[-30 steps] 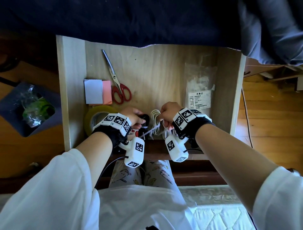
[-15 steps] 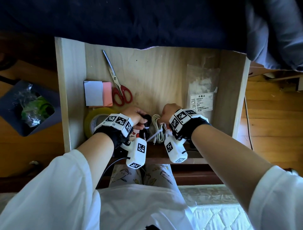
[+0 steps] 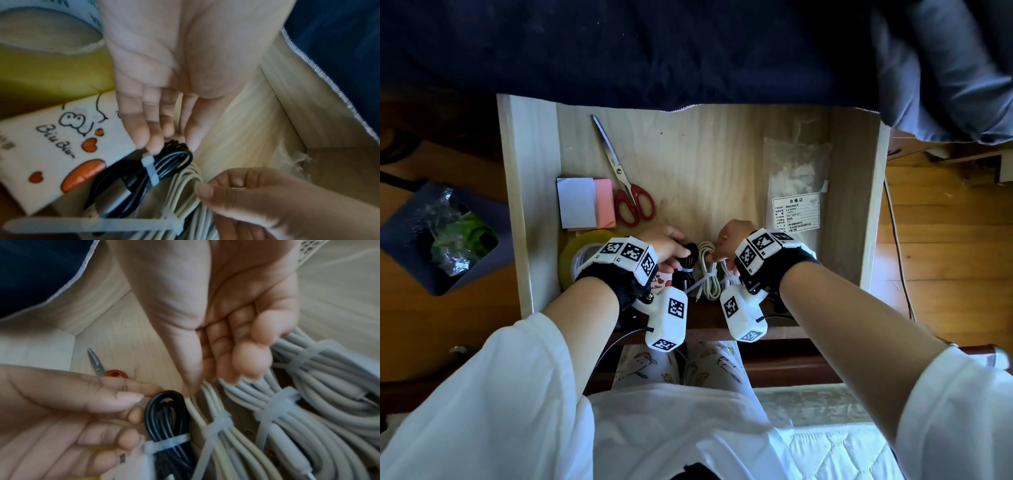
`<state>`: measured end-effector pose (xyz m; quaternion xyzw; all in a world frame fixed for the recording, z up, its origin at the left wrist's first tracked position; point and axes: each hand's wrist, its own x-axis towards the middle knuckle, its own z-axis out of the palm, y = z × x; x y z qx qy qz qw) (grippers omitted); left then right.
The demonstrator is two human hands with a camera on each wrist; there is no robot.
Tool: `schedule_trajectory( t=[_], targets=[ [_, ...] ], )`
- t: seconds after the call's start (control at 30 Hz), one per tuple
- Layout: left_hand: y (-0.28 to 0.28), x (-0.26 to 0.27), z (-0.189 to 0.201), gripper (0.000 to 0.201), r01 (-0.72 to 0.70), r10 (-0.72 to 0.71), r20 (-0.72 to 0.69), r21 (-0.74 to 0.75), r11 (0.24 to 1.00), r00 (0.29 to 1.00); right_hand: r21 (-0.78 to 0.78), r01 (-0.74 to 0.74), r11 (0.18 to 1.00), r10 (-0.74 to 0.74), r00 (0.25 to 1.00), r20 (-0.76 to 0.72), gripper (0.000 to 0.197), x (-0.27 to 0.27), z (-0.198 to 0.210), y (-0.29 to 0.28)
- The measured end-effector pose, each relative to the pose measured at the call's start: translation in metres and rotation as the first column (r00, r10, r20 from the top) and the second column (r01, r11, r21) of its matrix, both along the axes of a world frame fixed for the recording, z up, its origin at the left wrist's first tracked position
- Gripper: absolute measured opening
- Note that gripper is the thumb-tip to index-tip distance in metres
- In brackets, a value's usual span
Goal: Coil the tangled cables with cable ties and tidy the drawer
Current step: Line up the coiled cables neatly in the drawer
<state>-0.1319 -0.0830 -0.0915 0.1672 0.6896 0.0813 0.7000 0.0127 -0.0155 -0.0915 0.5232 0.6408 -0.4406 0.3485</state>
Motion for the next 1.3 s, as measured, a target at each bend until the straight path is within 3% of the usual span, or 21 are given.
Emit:
schedule_trajectory(
  t=[0.07, 0.13, 0.2, 0.27, 0.4, 0.53, 0.63, 0.77, 0.87, 0.97, 1.1, 1.2, 1.3],
  targets=[
    [-0.001, -0.002, 0.008, 0.027, -0.056, 0.056, -0.022, 0.03, 0.998, 0.998, 0.015, 0.095, 0.995, -0.094, 0.993, -0.073, 0.023, 0.002, 0.011, -0.002],
    [-0.002, -0.005, 0.022, 0.018, -0.08, 0.086, -0.058, 0.097, 0.992, 0.995, 0.023, 0.332, 0.943, -0.319, 0.921, -0.226, 0.007, 0.007, 0.027, -0.005],
    [-0.006, -0.007, 0.038, 0.024, -0.202, 0.201, 0.024, 0.168, 0.965, 0.979, -0.058, 0.571, 0.819, -0.547, 0.745, -0.381, 0.008, 0.015, 0.047, -0.01],
    [-0.015, -0.009, 0.056, 0.019, -0.334, 0.325, 0.079, 0.24, 0.911, 0.942, -0.147, 0.702, 0.697, -0.67, 0.564, -0.483, 0.008, 0.025, 0.07, -0.02],
    [-0.043, -0.005, 0.085, 0.024, -0.435, 0.429, 0.107, 0.391, 0.811, 0.897, -0.217, 0.823, 0.525, -0.731, 0.305, -0.611, 0.018, 0.05, 0.104, -0.056],
    [-0.083, 0.003, 0.108, 0.023, -0.394, 0.419, 0.072, 0.509, 0.765, 0.905, -0.272, 0.84, 0.47, -0.756, 0.223, -0.615, 0.018, 0.074, 0.115, -0.106],
    [-0.115, 0.003, 0.11, 0.018, -0.404, 0.428, 0.083, 0.526, 0.748, 0.9, -0.283, 0.833, 0.476, -0.766, 0.235, -0.598, 0.015, 0.09, 0.106, -0.136],
    [-0.155, 0.005, 0.107, 0.033, -0.436, 0.456, 0.047, 0.396, 0.808, 0.889, -0.144, 0.832, 0.536, -0.732, 0.373, -0.571, 0.014, 0.106, 0.085, -0.16],
    [-0.177, 0.009, 0.1, 0.04, -0.357, 0.379, -0.018, 0.299, 0.885, 0.925, -0.078, 0.806, 0.587, -0.696, 0.454, -0.556, 0.017, 0.112, 0.079, -0.168],
    [-0.184, 0.012, 0.098, 0.032, -0.308, 0.336, -0.039, 0.313, 0.899, 0.941, -0.066, 0.801, 0.595, -0.683, 0.461, -0.567, 0.016, 0.117, 0.079, -0.169],
    [-0.155, 0.008, 0.11, 0.02, -0.283, 0.34, -0.047, 0.454, 0.845, 0.939, -0.082, 0.801, 0.593, -0.701, 0.463, -0.543, 0.02, 0.123, 0.083, -0.166],
    [-0.11, 0.0, 0.105, 0.02, -0.216, 0.342, -0.138, 0.55, 0.807, 0.929, -0.068, 0.794, 0.605, -0.671, 0.462, -0.581, 0.023, 0.118, 0.093, -0.151],
    [-0.072, -0.004, 0.088, 0.02, -0.14, 0.316, -0.251, 0.537, 0.832, 0.915, -0.006, 0.762, 0.647, -0.582, 0.489, -0.65, 0.017, 0.093, 0.103, -0.118]
  ],
)
